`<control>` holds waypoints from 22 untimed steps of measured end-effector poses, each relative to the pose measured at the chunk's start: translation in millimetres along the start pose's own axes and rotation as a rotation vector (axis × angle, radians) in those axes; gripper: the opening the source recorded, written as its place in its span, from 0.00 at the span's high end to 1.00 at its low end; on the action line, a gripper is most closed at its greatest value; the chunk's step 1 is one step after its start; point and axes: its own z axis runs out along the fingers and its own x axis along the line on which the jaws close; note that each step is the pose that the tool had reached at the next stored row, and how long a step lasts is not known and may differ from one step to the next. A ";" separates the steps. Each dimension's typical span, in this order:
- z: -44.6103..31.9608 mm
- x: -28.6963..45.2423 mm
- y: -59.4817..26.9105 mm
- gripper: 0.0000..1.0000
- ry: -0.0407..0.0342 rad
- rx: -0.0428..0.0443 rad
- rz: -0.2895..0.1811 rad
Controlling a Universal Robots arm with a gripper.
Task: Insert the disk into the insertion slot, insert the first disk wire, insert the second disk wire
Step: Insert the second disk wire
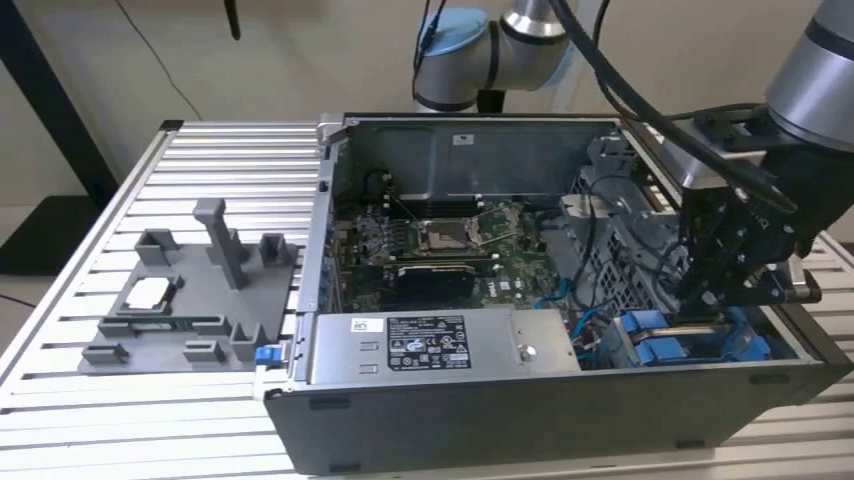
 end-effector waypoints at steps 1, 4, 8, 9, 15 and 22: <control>-4.0 -0.1 -0.1 0.76 0.0001 -0.0007 0.000; -12.9 -0.3 -0.2 0.76 0.0002 -0.0012 0.000; -20.2 -0.5 -0.4 0.76 0.0003 -0.0013 0.000; -21.9 -0.5 -0.5 0.76 0.0002 -0.0013 0.000; -31.1 -0.7 -0.6 0.76 0.0004 -0.0013 0.000; -38.6 -0.9 -0.8 0.76 0.0000 -0.0013 0.000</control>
